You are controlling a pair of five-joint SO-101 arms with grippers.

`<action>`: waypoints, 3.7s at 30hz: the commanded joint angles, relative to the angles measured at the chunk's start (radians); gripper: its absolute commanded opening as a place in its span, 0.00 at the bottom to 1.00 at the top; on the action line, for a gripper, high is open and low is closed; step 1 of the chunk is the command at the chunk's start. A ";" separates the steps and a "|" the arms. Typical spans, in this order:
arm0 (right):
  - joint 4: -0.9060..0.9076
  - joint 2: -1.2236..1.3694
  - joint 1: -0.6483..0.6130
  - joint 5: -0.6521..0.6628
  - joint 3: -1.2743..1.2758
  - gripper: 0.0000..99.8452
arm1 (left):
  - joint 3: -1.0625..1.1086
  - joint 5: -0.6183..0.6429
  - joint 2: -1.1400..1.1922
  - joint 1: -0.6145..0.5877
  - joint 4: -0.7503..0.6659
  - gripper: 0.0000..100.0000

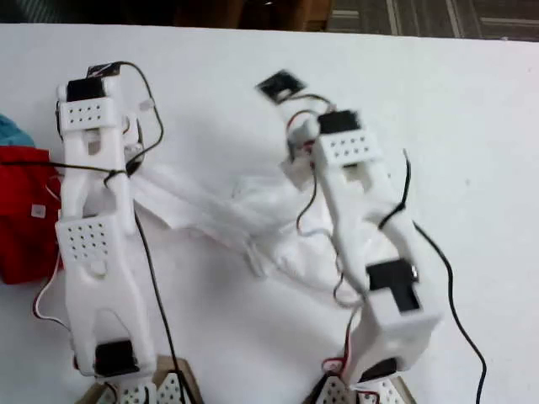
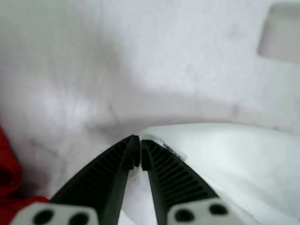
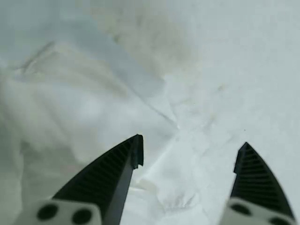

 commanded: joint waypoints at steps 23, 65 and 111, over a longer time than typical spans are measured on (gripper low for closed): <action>0.122 0.354 -0.061 -0.160 -0.295 0.02 | -0.041 -0.014 0.075 -0.020 -0.017 0.02; 0.418 0.317 -0.074 -0.044 -0.692 0.15 | -0.156 -0.144 -0.210 0.040 0.018 0.02; 0.421 0.124 -0.019 -0.041 -0.934 0.02 | -0.170 -0.149 -0.315 0.044 0.018 0.02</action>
